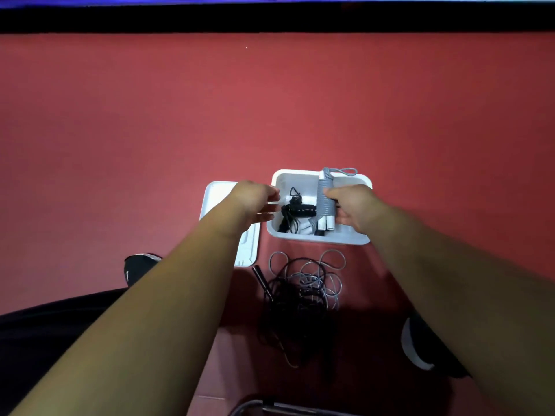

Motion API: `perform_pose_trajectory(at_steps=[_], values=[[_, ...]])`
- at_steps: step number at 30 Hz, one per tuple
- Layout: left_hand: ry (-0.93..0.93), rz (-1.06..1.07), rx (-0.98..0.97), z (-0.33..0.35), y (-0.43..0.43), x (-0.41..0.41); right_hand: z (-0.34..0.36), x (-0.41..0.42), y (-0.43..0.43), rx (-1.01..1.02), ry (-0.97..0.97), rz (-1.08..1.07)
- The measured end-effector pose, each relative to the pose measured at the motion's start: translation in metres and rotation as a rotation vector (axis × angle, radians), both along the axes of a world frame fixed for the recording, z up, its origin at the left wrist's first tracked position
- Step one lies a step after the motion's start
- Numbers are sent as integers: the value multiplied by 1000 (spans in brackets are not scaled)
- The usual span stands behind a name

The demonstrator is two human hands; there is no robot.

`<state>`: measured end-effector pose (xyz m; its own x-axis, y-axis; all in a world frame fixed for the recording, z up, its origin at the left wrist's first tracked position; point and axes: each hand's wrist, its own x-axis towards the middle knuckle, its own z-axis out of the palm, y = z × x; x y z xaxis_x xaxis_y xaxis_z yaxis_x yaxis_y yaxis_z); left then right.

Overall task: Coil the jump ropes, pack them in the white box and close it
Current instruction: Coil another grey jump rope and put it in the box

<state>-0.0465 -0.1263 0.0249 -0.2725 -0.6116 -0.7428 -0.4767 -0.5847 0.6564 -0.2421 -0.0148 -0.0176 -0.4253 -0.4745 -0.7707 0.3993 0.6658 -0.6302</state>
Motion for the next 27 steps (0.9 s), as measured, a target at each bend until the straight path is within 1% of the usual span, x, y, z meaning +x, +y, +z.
perform_pose_trajectory(at_steps=[3, 7, 15, 20, 27], values=[[-21, 14, 20, -21, -2, 2, -18, -3, 0, 67, 3, 26], [-27, -2, 22, -32, -2, -2, -25, -7, 4, 123, -20, 44], [-35, -50, 9, -23, 9, -1, -7, -9, 29, 101, -47, 46], [-49, -104, -7, -17, 31, 5, 2, -2, 57, 95, -72, 98], [-109, -169, 4, -28, 70, 21, -9, 23, 104, 181, -88, 186]])
